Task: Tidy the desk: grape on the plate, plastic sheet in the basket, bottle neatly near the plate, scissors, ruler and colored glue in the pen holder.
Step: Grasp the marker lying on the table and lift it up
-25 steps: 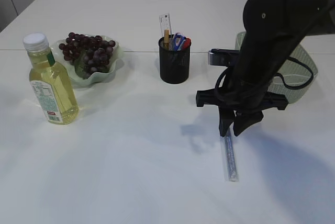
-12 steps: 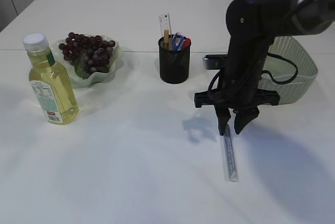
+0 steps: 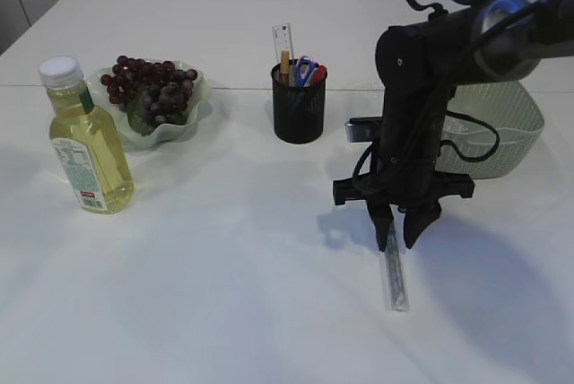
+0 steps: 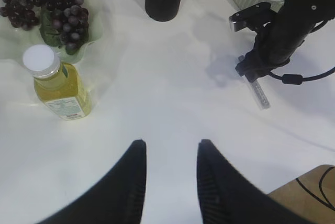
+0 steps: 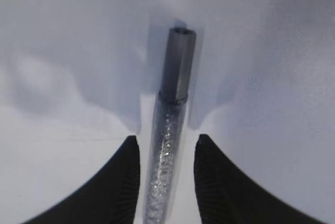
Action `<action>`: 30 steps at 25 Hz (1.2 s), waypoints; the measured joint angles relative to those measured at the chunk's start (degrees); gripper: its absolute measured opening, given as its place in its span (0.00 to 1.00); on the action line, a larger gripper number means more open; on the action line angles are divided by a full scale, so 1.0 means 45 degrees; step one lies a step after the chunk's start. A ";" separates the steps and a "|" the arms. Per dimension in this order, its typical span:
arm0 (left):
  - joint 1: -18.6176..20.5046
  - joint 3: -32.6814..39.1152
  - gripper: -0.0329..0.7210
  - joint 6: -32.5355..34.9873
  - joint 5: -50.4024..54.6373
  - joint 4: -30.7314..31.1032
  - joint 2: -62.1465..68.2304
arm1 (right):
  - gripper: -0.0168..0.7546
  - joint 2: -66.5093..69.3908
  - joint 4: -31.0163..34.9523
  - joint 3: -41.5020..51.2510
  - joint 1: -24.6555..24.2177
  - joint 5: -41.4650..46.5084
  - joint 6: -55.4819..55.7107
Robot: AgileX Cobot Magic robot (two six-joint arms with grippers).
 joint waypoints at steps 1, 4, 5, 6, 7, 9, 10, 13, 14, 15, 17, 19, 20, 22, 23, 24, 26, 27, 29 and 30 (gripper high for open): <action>0.0000 0.0000 0.37 0.0000 0.0000 0.0000 0.0000 | 0.40 0.0058 -0.0025 0.0000 0.0000 0.0000 0.0048; 0.0000 0.0000 0.37 0.0000 0.0000 0.0000 0.0000 | 0.40 0.0223 -0.0078 0.0000 0.0000 0.0000 0.0098; 0.0000 0.0000 0.37 0.0000 0.0000 0.0000 0.0000 | 0.40 0.0303 -0.0078 -0.0018 0.0000 0.0000 0.0098; 0.0000 0.0000 0.37 0.0000 0.0000 0.0000 0.0000 | 0.40 0.0401 -0.0078 -0.0018 0.0000 0.0000 0.0098; 0.0000 0.0000 0.37 0.0000 0.0000 0.0000 0.0000 | 0.40 0.0487 -0.0078 -0.0018 0.0000 0.0000 0.0098; 0.0000 0.0000 0.37 0.0000 0.0000 0.0000 0.0000 | 0.40 0.0581 -0.0078 -0.0018 0.0000 -0.0047 0.0098; 0.0000 0.0000 0.37 0.0000 0.0000 0.0000 0.0000 | 0.40 0.0599 -0.0078 -0.0018 0.0000 -0.0111 0.0098; 0.0000 0.0000 0.37 0.0000 0.0000 0.0000 0.0022 | 0.40 0.0610 -0.0078 -0.0018 0.0000 -0.0258 0.0098; 0.0000 0.0000 0.37 0.0000 0.0000 0.0000 0.0077 | 0.40 0.0633 -0.0078 -0.0040 0.0000 -0.0263 0.0098; 0.0000 0.0000 0.37 0.0000 0.0000 0.0000 0.0099 | 0.40 0.0630 -0.0078 -0.0030 0.0000 -0.0287 0.0098; 0.0000 0.0000 0.37 0.0000 0.0000 0.0000 0.0159 | 0.40 0.0639 -0.0078 -0.0062 0.0000 -0.0312 0.0098; 0.0000 0.0023 0.37 0.0000 0.0000 0.0000 0.0213 | 0.40 0.0639 -0.0078 -0.0062 0.0000 -0.0334 0.0098; 0.0000 0.0022 0.37 0.0000 0.0000 0.0000 0.0213 | 0.40 0.0659 -0.0078 -0.0062 0.0000 -0.0334 0.0098; 0.0000 0.0022 0.37 0.0000 0.0000 0.0000 0.0213 | 0.40 0.0659 -0.0078 -0.0062 0.0000 -0.0334 0.0098; 0.0000 0.0022 0.37 0.0000 0.0000 0.0000 0.0213 | 0.38 0.0659 -0.0078 -0.0062 0.0000 -0.0334 0.0098; 0.0000 0.0022 0.37 0.0000 0.0000 0.0000 0.0213 | 0.36 0.0659 -0.0078 -0.0080 0.0000 -0.0334 0.0098; 0.0000 0.0022 0.37 0.0000 0.0000 0.0000 0.0213 | 0.31 0.0659 -0.0053 -0.0080 0.0000 -0.0334 0.0098; 0.0000 0.0022 0.37 0.0000 0.0000 0.0000 0.0213 | 0.29 0.0659 -0.0053 -0.0080 0.0000 -0.0334 0.0098; 0.0000 0.0022 0.37 0.0000 0.0000 0.0000 0.0213 | 0.26 0.0659 -0.0053 -0.0080 0.0000 -0.0334 0.0098; 0.0000 0.0022 0.37 0.0000 0.0000 0.0000 0.0213 | 0.26 0.0659 -0.0053 -0.0080 0.0000 -0.0334 0.0098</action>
